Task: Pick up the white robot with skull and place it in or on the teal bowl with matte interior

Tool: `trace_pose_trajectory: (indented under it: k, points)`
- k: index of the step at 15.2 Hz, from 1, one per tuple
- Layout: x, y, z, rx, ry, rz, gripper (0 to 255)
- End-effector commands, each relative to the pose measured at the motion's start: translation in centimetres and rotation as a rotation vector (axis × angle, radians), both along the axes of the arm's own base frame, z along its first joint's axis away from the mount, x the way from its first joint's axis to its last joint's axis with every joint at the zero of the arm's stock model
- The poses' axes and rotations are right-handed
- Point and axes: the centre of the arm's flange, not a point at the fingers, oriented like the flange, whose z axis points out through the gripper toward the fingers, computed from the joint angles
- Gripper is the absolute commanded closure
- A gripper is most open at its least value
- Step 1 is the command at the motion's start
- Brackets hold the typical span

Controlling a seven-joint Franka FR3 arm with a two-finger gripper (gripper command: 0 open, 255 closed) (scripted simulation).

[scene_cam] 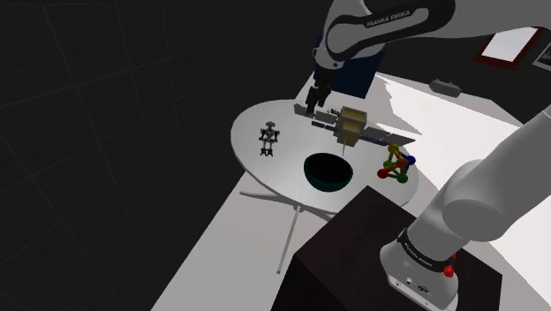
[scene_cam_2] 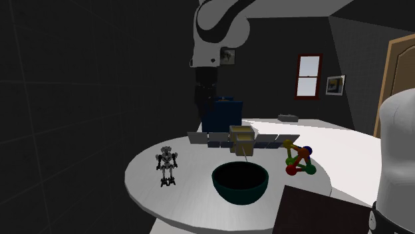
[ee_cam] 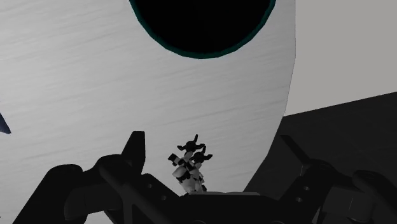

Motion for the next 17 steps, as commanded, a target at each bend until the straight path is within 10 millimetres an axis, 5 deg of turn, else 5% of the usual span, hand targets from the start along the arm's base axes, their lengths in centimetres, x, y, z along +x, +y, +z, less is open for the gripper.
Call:
trace_pose_trajectory:
  k: [1,17]
  points:
    - [2.3,0.1,-1.6,-0.001,-0.001,0.020,0]
    - [18.4,1.2,-14.1,-0.007,-0.005,0.170,0]
